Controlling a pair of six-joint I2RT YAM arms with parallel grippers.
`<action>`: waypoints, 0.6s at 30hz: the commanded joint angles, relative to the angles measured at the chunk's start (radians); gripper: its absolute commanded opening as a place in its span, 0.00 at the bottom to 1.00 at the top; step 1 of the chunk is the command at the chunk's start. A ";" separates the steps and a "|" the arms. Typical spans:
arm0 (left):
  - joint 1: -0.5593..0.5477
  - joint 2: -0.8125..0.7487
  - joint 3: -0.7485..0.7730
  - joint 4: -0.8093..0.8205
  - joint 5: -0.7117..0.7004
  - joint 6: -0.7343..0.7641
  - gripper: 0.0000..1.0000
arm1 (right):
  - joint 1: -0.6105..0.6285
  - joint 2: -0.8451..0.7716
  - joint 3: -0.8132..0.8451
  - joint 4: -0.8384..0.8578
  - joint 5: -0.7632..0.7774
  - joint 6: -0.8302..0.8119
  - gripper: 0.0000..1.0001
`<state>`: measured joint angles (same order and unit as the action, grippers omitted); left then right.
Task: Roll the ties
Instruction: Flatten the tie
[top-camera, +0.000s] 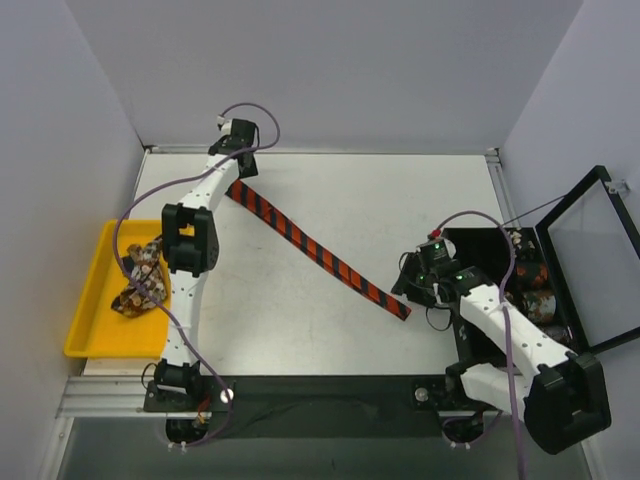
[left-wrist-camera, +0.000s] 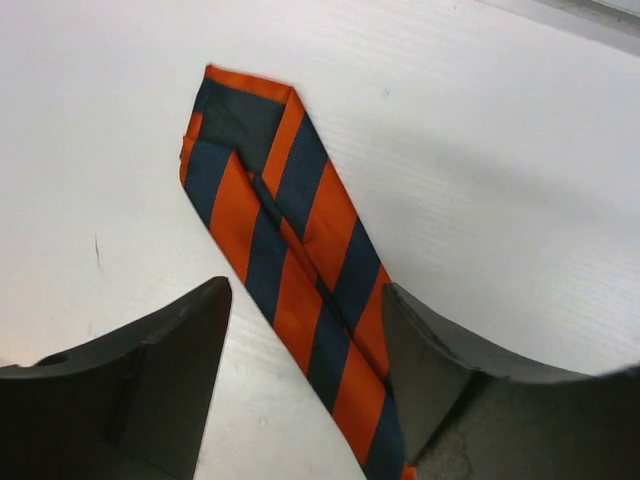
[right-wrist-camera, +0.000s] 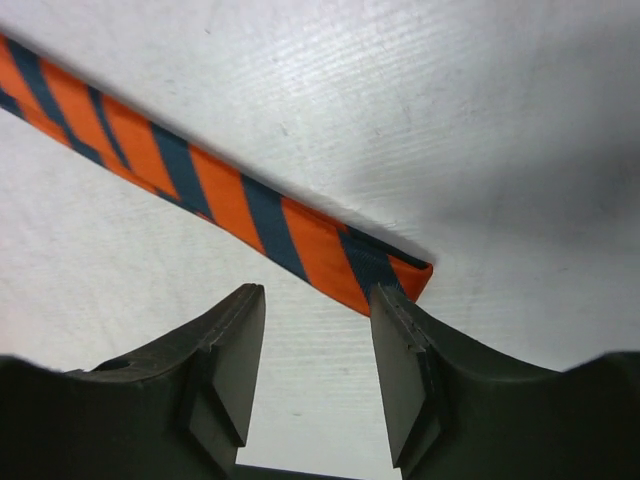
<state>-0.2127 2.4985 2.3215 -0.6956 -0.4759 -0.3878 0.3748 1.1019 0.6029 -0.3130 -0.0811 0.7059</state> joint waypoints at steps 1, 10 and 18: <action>-0.043 -0.194 -0.094 0.001 0.017 -0.022 0.74 | 0.009 -0.109 0.014 -0.089 0.066 0.016 0.47; -0.229 -0.527 -0.579 0.045 0.143 -0.066 0.77 | -0.025 -0.275 -0.163 -0.156 0.078 0.154 0.45; -0.412 -0.677 -0.829 0.172 0.396 -0.083 0.78 | -0.068 -0.338 -0.304 -0.016 0.090 0.187 0.45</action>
<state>-0.5976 1.8797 1.5356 -0.6037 -0.2070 -0.4561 0.3241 0.7807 0.3210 -0.3969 -0.0219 0.8589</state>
